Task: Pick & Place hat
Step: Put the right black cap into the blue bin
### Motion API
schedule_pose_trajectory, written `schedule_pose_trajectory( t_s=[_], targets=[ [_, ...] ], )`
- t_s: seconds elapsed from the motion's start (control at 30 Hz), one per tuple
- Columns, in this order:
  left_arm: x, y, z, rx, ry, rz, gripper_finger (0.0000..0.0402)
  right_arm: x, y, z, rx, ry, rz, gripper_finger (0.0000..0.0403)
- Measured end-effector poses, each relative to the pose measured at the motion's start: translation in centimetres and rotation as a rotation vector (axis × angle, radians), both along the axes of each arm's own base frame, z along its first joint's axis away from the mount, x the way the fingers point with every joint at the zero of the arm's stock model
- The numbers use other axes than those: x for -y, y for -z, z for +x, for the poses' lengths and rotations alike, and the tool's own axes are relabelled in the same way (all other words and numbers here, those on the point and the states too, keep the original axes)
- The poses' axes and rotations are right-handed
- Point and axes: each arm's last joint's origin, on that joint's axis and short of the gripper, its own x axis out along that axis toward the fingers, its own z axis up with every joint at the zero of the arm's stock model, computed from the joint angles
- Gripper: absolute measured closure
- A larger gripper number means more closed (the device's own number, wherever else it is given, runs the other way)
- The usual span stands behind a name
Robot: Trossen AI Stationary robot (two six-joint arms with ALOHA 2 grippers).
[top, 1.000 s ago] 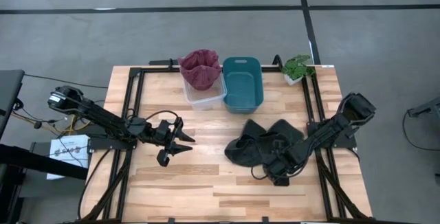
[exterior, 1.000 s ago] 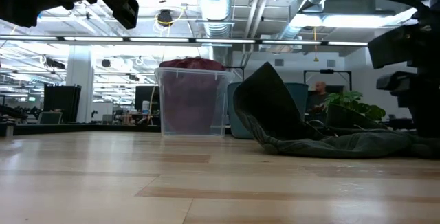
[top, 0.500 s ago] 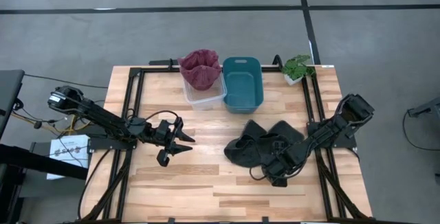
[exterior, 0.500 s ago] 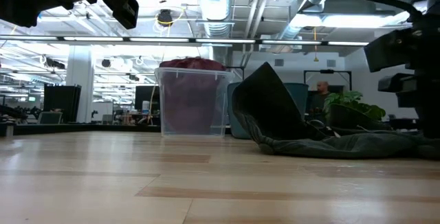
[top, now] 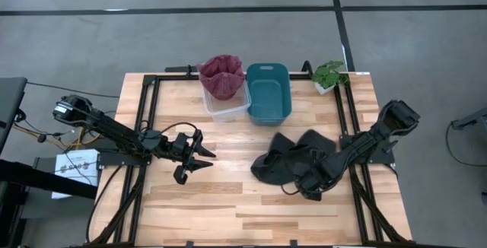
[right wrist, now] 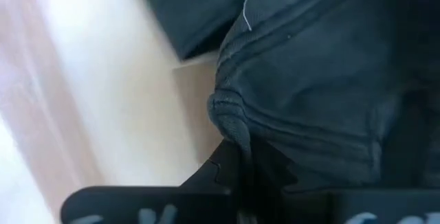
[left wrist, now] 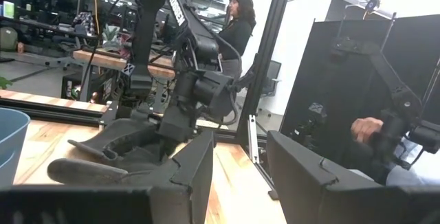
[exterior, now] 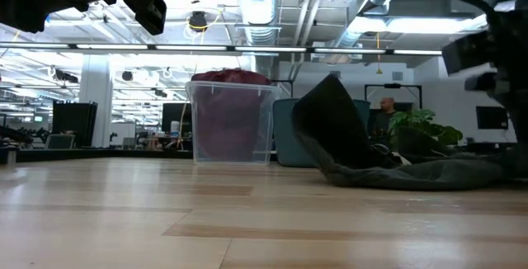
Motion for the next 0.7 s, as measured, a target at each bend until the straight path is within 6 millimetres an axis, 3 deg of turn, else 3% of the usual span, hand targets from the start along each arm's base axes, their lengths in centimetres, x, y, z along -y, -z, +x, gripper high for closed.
schedule_pose_trajectory(
  t_s=[0.4,0.7],
  targets=[
    [0.0,0.0,0.0,0.000,0.000,0.000,0.0266,0.5,-8.2,-0.4,0.186,0.044,-0.163,0.0398],
    [0.0,0.0,0.0,-0.001,0.000,0.001,0.0266,1.9,-13.5,-0.8,0.340,0.007,-0.227,0.0400]
  ],
)
